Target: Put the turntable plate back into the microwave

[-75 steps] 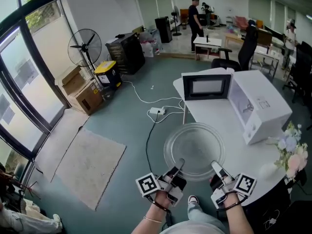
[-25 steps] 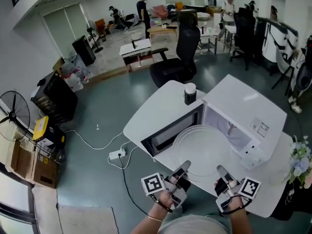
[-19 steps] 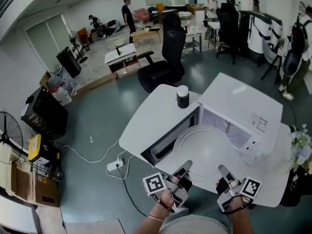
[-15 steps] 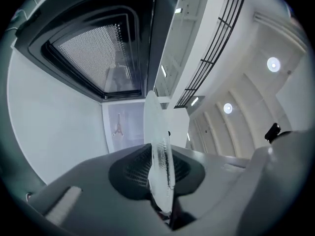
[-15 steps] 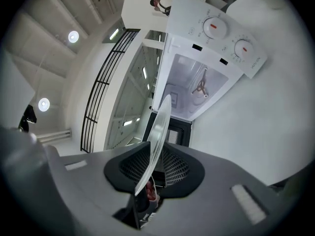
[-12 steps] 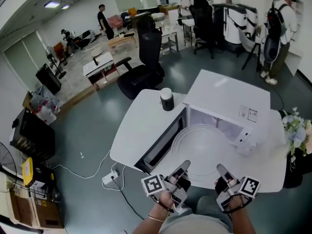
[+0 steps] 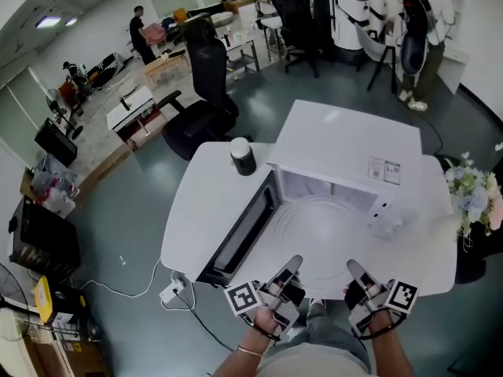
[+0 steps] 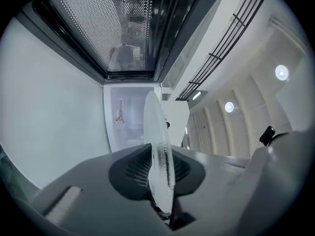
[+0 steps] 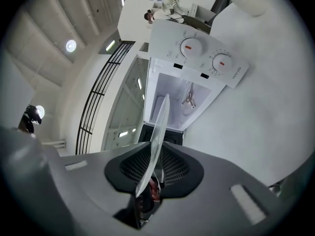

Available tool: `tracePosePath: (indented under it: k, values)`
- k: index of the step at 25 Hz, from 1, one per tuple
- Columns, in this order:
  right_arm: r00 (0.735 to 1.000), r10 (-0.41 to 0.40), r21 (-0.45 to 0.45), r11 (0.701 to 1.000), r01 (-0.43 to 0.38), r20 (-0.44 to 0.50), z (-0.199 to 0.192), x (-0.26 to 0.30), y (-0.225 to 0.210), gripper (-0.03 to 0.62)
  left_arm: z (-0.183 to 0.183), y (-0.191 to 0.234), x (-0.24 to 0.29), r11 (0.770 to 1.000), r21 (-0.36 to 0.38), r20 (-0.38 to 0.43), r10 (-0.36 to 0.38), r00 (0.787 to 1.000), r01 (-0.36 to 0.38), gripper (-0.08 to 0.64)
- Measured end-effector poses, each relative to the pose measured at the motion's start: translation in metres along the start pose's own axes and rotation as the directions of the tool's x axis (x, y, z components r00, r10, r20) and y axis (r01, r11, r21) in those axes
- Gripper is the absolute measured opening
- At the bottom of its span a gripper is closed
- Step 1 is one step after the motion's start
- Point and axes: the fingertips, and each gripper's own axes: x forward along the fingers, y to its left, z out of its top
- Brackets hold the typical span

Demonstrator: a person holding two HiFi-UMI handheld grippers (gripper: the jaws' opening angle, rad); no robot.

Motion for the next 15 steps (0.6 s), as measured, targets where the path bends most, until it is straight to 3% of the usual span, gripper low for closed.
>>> tracePosePath:
  k: [7, 15]
  values:
    - [0.996, 0.075, 0.159, 0.984, -0.083, 0.054, 0.002, 0.003, -0.011, 0.054, 0.002, 0.013, 0.006, 1.0, 0.014, -0.02, 0.01, 1.0, -0.009, 0.043]
    - [0.99, 0.09, 0.201, 0.973, -0.11, 0.105, 0.006, 0.01, -0.031, 0.048, 0.008, 0.033, 0.018, 0.999, 0.035, -0.048, -0.015, 0.999, 0.017, 0.044]
